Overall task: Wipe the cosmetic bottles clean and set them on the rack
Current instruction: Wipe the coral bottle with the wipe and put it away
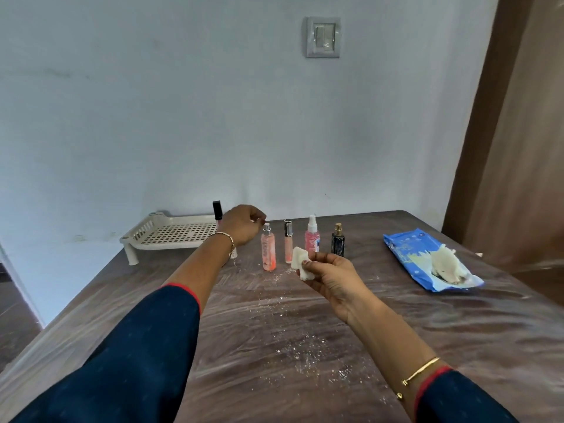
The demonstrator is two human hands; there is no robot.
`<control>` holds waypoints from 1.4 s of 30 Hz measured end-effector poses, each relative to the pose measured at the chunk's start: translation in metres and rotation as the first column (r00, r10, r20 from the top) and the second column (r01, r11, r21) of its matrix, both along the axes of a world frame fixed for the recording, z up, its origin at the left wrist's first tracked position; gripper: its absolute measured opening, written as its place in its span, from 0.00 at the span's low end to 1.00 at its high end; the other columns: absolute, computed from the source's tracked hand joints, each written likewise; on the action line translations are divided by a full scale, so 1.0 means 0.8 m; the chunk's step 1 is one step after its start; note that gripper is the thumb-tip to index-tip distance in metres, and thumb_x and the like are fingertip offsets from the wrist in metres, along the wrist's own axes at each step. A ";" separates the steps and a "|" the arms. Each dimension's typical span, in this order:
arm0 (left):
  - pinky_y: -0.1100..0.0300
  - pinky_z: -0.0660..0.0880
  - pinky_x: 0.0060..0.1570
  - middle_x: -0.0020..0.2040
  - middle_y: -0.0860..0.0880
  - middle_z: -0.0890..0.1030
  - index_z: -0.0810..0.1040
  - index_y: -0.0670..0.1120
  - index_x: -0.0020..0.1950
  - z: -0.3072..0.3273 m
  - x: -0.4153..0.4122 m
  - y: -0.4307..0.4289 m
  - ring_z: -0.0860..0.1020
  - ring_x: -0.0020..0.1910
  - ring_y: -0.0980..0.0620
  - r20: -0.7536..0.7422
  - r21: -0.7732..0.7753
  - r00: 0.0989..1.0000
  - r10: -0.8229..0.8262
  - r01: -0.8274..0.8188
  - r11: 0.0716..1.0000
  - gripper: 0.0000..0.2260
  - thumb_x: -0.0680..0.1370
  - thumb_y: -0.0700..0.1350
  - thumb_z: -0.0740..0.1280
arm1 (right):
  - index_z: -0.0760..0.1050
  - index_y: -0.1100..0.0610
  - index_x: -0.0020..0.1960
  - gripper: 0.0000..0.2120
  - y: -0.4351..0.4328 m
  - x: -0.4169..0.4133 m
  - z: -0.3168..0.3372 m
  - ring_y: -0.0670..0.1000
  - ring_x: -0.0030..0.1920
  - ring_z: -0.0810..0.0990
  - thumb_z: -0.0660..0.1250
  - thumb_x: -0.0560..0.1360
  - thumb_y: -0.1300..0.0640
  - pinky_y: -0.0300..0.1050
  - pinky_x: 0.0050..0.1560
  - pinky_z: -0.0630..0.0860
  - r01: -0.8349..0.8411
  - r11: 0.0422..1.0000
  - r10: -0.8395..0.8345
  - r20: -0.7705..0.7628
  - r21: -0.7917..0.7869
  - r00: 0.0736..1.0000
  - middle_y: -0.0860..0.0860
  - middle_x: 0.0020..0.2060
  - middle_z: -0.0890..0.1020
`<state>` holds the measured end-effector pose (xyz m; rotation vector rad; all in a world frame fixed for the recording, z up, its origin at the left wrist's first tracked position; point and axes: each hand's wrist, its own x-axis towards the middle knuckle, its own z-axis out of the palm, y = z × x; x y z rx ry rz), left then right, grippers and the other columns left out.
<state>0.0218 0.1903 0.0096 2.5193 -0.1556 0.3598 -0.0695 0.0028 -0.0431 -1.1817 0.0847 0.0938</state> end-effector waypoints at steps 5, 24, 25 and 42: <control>0.56 0.66 0.65 0.65 0.45 0.76 0.79 0.49 0.60 -0.005 0.011 -0.003 0.72 0.65 0.46 0.035 0.094 0.999 -0.031 0.027 0.995 0.11 0.80 0.42 0.62 | 0.75 0.63 0.49 0.06 0.001 0.002 -0.002 0.54 0.41 0.84 0.66 0.74 0.71 0.38 0.32 0.80 0.001 1.000 0.000 -0.016 0.028 1.000 0.61 0.46 0.83; 0.64 0.72 0.47 0.49 0.49 0.83 0.83 0.46 0.51 -0.005 0.005 -0.002 0.78 0.48 0.54 0.032 0.056 0.991 -0.133 0.131 0.990 0.06 0.76 0.39 0.69 | 0.74 0.62 0.48 0.06 0.017 0.011 -0.005 0.56 0.42 0.84 0.66 0.74 0.70 0.40 0.33 0.81 0.015 0.999 -0.013 -0.067 0.030 0.998 0.63 0.48 0.82; 0.65 0.72 0.49 0.50 0.48 0.83 0.82 0.46 0.52 -0.002 0.001 -0.001 0.79 0.48 0.54 0.026 0.026 0.989 -0.149 0.148 0.989 0.07 0.75 0.40 0.70 | 0.74 0.61 0.46 0.06 0.017 0.008 -0.004 0.56 0.42 0.84 0.66 0.74 0.70 0.40 0.34 0.81 0.034 0.999 -0.032 -0.069 0.030 0.997 0.62 0.47 0.82; 0.73 0.71 0.35 0.40 0.51 0.81 0.81 0.42 0.53 0.003 -0.164 0.013 0.75 0.38 0.58 -0.170 -0.156 0.907 -0.386 0.362 0.919 0.11 0.74 0.47 0.71 | 0.79 0.60 0.52 0.10 0.002 -0.112 -0.019 0.46 0.42 0.82 0.67 0.73 0.71 0.36 0.45 0.80 0.256 0.966 -0.257 0.233 0.035 0.938 0.54 0.43 0.83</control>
